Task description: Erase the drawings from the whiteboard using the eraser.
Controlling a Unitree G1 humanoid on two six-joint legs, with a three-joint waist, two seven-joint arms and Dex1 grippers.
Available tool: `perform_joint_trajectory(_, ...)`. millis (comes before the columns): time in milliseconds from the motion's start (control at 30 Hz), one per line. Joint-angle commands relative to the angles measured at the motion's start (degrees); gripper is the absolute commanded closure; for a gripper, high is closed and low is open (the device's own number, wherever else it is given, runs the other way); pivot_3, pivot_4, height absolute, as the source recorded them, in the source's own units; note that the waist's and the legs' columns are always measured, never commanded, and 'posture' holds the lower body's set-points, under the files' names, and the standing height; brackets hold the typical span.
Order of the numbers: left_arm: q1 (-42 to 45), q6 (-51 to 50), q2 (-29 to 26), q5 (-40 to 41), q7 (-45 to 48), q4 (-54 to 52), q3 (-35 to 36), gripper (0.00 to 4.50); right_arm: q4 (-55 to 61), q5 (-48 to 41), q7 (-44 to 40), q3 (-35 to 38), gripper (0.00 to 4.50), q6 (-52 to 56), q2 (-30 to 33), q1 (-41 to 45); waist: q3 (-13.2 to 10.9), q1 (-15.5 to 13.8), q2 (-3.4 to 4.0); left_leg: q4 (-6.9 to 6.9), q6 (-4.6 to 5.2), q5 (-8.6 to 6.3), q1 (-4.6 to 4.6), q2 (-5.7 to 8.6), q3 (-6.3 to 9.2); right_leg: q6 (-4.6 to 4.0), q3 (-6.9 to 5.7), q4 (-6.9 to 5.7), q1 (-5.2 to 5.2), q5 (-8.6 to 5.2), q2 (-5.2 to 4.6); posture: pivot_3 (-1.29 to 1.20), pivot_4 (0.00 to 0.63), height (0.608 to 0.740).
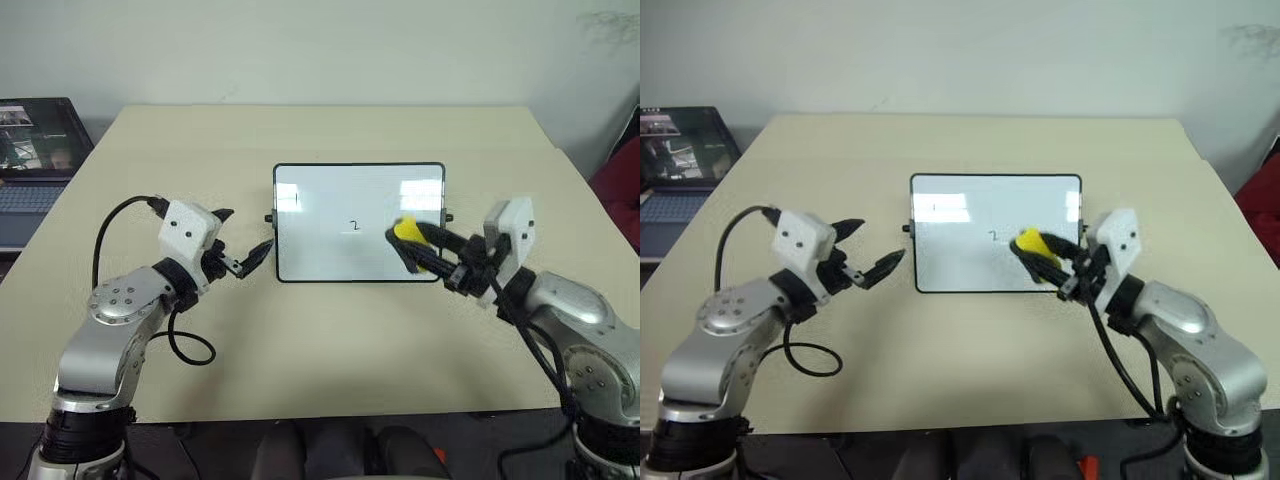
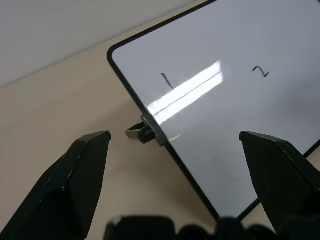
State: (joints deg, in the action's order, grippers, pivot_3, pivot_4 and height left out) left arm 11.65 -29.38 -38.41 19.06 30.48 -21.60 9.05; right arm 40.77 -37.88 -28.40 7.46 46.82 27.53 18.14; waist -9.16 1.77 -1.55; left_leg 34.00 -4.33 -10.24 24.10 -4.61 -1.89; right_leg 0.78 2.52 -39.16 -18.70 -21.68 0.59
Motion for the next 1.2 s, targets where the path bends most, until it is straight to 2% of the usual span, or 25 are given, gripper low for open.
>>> perform_joint_trajectory(33,2.2,1.69,-0.22,-0.46,0.96,1.49,0.26,0.0,-0.95,1.74,0.21,-1.37,3.26,-2.09,1.51,3.1,0.01,-0.15,-0.02,0.0,0.0,0.0,0.0,-0.01,-0.01,-0.02,0.0,0.04,0.01,0.01,0.0,0.0,0.15,0.74)
perform_joint_trajectory(133,3.97,3.18,-0.62,-1.35,2.76,4.14,-0.98,0.0,-5.76,7.82,0.6,-5.67,3.26,-5.61,2.27,6.83,0.0,-0.33,-0.04,0.0,0.0,0.0,0.1,0.0,-0.04,-0.02,-0.01,0.1,-0.03,0.01,-0.01,0.0,0.15,0.74)
perform_joint_trajectory(267,6.59,4.8,0.02,-4.04,0.54,9.19,-0.48,0.0,-11.63,16.39,2.81,-12.01,3.27,-11.74,0.11,10.49,-0.01,-0.23,-0.03,0.0,0.0,0.0,0.11,-0.02,-0.05,-0.03,0.01,0.08,-0.07,0.02,-0.01,0.0,0.15,0.74)
perform_joint_trajectory(400,8.04,5.15,1.15,-1.44,3.52,11.0,-0.88,0.0,-20.87,27.83,6.85,-19.96,3.27,-18.97,-3.82,16.09,0.0,0.14,-0.04,-0.01,-0.01,0.01,0.13,-0.04,-0.08,-0.04,0.05,0.05,-0.14,0.02,0.0,0.0,0.15,0.74)
perform_joint_trajectory(600,8.69,4.33,0.89,-0.77,5.41,12.92,0.01,0.0,-29.16,36.1,8.11,-25.79,3.27,-22.19,-9.73,23.37,0.0,-0.13,-0.04,0.02,-0.21,0.12,0.43,-0.05,-0.13,-0.05,0.05,-0.08,-0.5,0.03,0.0,0.0,0.15,0.74)
perform_joint_trajectory(867,5.73,5.96,-2.52,3.1,15.37,11.89,0.65,0.0,-35.39,39.98,5.28,-28.48,3.27,-22.58,-15.05,30.87,0.0,-0.01,-0.04,0.06,-0.2,0.13,0.47,-0.08,-0.08,-0.05,0.06,-0.31,-0.64,0.03,-0.01,0.0,0.15,0.74)
perform_joint_trajectory(1200,6.24,5.53,-2.45,3.41,14.44,11.77,2.17,0.0,-49.09,43.61,2.32,-30.18,3.27,-26.88,-19.11,37.85,-0.01,0.04,-0.04,0.34,-0.02,0.02,0.47,-0.1,0.0,-0.05,0.05,-0.66,-0.66,0.03,-0.01,0.0,0.15,0.74)
